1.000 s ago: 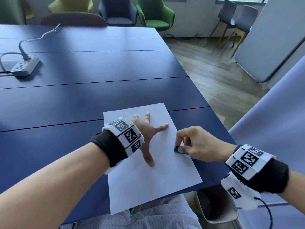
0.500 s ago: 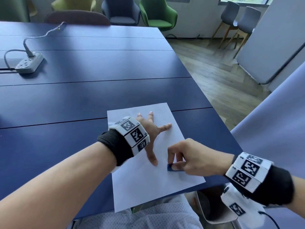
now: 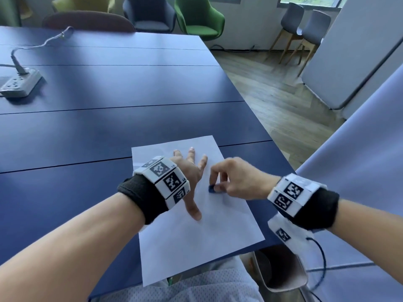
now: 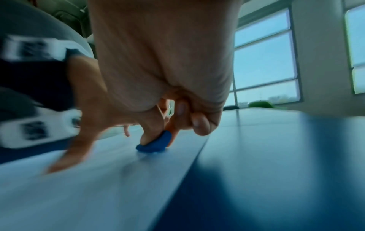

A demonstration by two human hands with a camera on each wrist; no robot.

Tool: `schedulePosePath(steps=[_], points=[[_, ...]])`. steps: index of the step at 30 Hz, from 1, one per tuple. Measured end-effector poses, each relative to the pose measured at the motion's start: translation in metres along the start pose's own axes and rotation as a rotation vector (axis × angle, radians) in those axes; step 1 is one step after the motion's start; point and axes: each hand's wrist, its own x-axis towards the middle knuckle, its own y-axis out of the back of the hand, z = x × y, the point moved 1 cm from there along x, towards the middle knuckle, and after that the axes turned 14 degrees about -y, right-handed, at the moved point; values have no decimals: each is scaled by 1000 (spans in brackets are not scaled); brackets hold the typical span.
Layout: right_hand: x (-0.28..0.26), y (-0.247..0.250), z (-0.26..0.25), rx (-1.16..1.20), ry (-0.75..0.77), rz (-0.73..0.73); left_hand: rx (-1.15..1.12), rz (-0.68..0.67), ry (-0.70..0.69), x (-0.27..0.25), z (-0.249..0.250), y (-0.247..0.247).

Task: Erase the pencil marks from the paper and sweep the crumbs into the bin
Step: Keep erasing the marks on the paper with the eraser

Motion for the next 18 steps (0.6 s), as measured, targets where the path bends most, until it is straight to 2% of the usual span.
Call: schedulePosePath(steps=[3, 7, 8, 12, 13, 16, 18], points=[[8, 2, 1, 63, -15, 33, 1, 9, -3, -1, 0, 0], [-17, -11, 2, 30, 51, -230, 7, 8, 0, -5, 3, 2], [-17, -11, 2, 21, 64, -241, 4, 6, 2, -5, 3, 2], [2, -3, 7, 78, 27, -19, -11, 19, -9, -5, 0, 0], [2, -4, 8, 91, 25, -22, -18, 28, -13, -4, -1, -1], [-7, -8, 8, 23, 47, -184, -20, 40, -16, -5, -3, -2], [-1, -2, 6, 0, 43, -174, -11, 48, -17, -5, -3, -2]])
